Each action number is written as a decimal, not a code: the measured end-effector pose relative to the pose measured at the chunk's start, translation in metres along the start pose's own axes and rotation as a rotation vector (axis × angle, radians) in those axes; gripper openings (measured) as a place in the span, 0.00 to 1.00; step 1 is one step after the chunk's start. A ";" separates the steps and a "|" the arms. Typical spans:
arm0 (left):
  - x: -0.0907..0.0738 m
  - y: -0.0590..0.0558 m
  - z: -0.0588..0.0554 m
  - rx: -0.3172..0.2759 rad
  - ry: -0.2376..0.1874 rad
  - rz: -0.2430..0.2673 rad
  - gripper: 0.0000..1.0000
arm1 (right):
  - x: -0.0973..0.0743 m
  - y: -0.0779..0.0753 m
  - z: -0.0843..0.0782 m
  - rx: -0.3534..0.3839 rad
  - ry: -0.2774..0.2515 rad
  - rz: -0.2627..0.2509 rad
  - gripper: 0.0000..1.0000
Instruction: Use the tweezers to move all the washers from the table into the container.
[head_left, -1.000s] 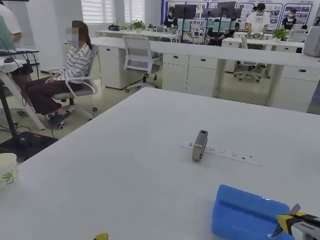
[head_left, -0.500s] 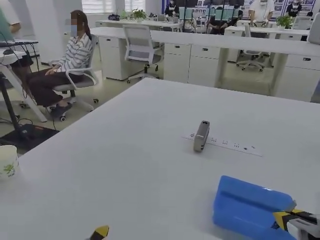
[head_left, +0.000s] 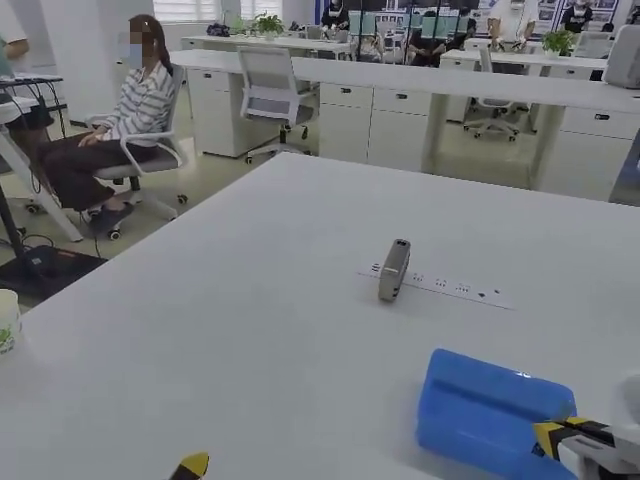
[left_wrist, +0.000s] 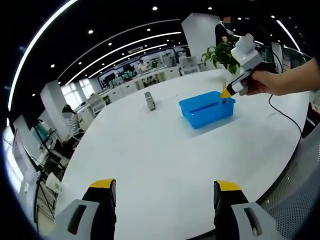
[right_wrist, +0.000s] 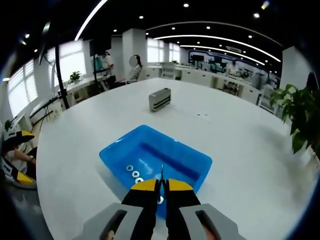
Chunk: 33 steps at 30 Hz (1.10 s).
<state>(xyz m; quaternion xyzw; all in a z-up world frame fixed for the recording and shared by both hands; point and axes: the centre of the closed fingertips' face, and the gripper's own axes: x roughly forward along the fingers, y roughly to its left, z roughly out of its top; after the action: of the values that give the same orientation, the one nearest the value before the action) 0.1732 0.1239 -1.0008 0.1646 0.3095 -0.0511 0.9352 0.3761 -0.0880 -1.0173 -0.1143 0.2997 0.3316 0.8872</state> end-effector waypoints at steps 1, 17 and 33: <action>0.000 -0.002 0.001 0.000 -0.002 -0.008 0.82 | 0.000 -0.001 0.000 -0.006 -0.001 -0.002 0.01; -0.010 -0.006 0.021 -0.043 -0.081 -0.068 0.80 | -0.027 0.003 0.029 -0.034 -0.062 0.014 0.02; -0.054 -0.038 0.127 0.006 -0.300 -0.285 0.65 | -0.109 0.080 0.081 -0.080 -0.202 0.268 0.02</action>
<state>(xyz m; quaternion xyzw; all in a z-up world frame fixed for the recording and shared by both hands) 0.1931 0.0445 -0.8837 0.1126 0.1868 -0.2078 0.9535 0.2944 -0.0519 -0.8871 -0.0747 0.2083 0.4684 0.8553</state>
